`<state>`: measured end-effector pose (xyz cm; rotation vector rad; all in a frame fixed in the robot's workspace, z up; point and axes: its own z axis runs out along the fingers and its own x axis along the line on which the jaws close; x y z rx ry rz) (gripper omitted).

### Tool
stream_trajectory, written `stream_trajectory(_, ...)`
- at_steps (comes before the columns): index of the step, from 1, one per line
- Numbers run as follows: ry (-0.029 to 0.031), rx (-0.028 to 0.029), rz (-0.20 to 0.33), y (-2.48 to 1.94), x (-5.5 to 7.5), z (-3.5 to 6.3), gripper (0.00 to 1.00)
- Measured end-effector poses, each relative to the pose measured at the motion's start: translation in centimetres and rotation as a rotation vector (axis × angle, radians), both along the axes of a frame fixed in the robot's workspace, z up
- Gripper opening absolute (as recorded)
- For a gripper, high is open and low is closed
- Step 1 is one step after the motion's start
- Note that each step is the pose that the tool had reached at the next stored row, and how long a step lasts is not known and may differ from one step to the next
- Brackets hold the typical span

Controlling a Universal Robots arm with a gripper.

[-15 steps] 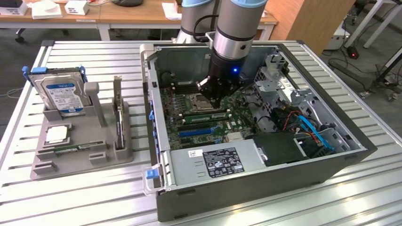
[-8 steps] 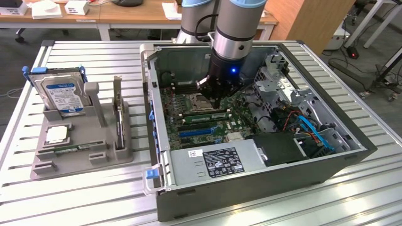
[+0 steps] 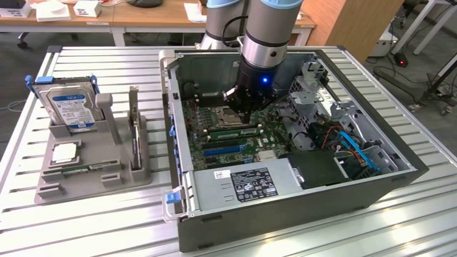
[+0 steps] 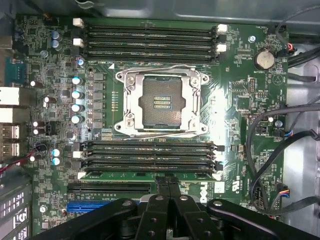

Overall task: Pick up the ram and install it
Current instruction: 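Press down the ram until it locks into place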

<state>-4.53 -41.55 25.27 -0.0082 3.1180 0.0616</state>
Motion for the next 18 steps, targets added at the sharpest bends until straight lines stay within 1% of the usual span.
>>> stream_trajectory(6, -0.0001, 0.0001, 0.000, 0.00, -0.54, -0.01, 0.09)
stream_trajectory(11, 0.0003, -0.0002, 0.000, 0.00, -0.55, 0.00, 0.09)
stream_trajectory(17, 0.0066, -0.0004, 0.000, 0.00, -0.35, 0.01, 0.09)
stream_trajectory(18, 0.0068, -0.0004, 0.000, 0.00, -0.35, 0.01, 0.09)
